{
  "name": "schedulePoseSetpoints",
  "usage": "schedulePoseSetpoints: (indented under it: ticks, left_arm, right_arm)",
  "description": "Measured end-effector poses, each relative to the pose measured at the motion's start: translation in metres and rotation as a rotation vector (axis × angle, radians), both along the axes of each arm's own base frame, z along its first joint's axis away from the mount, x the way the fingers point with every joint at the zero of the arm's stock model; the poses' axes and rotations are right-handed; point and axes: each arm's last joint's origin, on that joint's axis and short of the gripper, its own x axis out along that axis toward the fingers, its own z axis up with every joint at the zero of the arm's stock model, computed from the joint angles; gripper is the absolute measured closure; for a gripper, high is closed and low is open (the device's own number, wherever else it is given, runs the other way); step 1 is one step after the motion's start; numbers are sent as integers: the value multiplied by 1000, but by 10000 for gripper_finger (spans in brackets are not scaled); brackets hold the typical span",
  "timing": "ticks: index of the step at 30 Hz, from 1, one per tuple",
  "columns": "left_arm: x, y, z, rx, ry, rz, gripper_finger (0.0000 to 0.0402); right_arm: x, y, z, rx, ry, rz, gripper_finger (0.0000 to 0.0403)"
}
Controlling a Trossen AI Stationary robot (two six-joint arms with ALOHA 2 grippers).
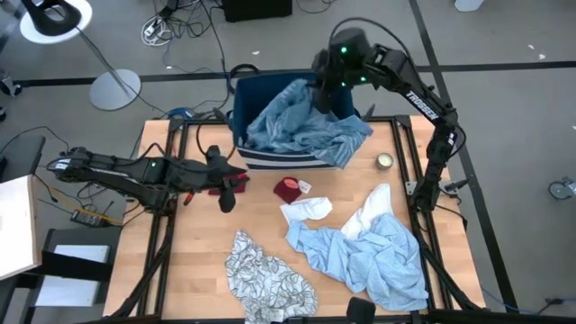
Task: Sort clothes
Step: Put the blue polo shirt into the blue bin
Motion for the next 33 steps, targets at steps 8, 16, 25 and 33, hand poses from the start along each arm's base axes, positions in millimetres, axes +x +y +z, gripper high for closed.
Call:
schedulePoseSetpoints:
  ticks: [8,16,25,33]
  left_arm:
    - [-4,2,-7,-20,67,46,285]
    - [-5,2,-9,-19,90,51,285]
    - [-5,2,-10,-12,98,60,285]
    - [-3,2,-12,-6,107,68,285]
  right_arm:
    - [13,-5,-47,194,174,-21,366]
    - [15,4,-54,219,234,3,278]
    - [11,21,-57,312,277,-45,218]
    - [43,15,-125,352,268,-61,212]
